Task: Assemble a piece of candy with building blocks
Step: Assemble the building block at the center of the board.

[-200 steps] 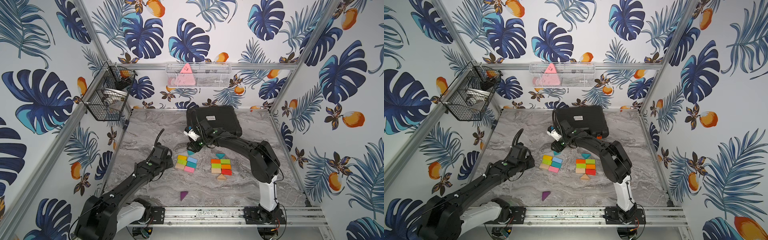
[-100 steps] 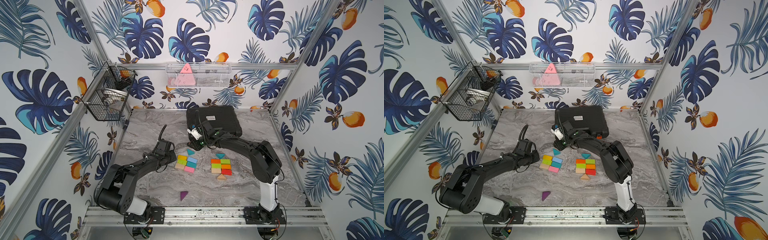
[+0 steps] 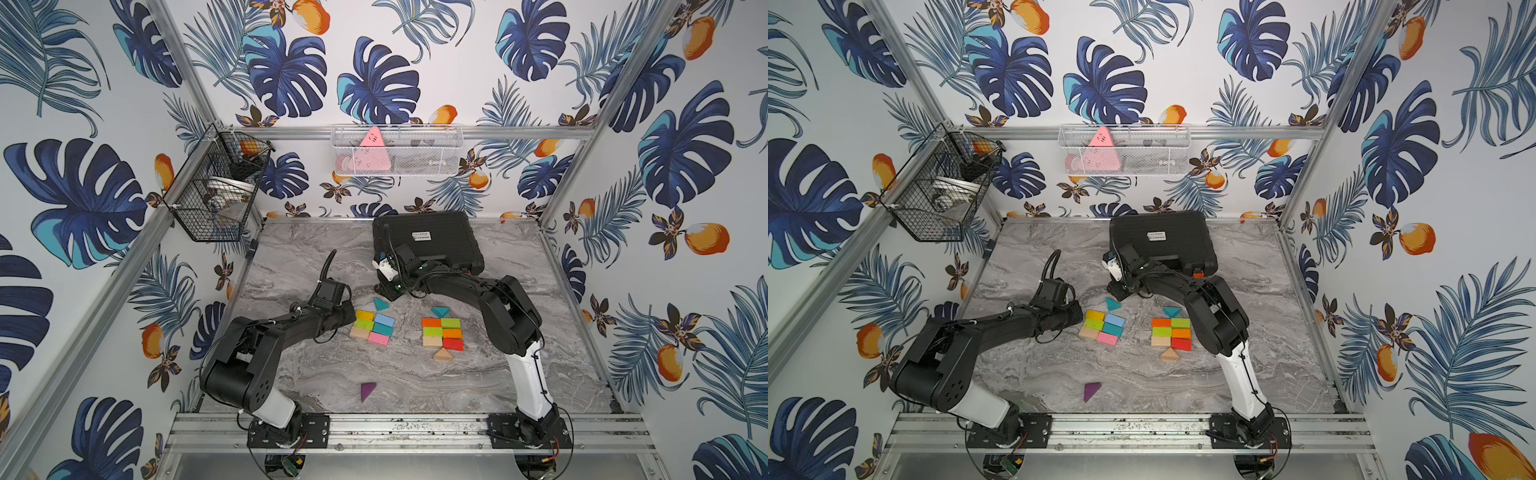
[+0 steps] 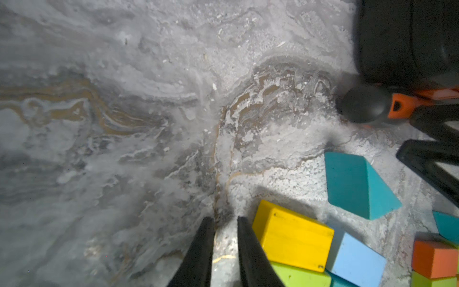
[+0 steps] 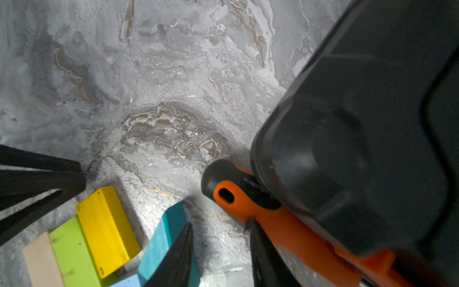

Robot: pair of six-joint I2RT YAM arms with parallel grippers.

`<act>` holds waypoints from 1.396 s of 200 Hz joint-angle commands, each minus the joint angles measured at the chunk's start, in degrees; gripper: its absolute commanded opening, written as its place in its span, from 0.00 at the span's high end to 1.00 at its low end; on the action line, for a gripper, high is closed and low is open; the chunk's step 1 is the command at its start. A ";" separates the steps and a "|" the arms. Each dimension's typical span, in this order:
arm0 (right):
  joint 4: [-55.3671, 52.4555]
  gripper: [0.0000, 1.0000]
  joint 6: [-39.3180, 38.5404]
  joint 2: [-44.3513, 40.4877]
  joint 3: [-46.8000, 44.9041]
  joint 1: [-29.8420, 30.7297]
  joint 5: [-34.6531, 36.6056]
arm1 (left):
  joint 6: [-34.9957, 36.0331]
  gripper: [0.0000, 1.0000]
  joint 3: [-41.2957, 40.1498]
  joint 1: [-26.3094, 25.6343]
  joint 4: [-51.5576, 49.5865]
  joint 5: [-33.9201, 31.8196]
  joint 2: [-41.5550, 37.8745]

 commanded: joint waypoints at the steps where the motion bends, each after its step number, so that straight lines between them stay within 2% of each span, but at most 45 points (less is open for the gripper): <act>1: -1.58 0.60 -0.69 0.83 0.56 0.07 -1.11 | 1.33 0.75 0.39 0.11 0.99 0.53 0.97; 66: -4.11 0.60 -2.28 2.36 1.67 0.07 -2.06 | 1.75 0.74 0.75 0.11 1.16 1.54 2.66; 168: -3.10 0.61 -2.97 -0.93 -0.66 0.07 -2.65 | 1.52 0.74 -0.91 0.11 2.21 2.24 1.80; 279: -4.90 0.64 -3.10 1.76 0.88 0.07 -5.72 | 1.36 0.74 -1.08 0.11 3.10 3.70 2.75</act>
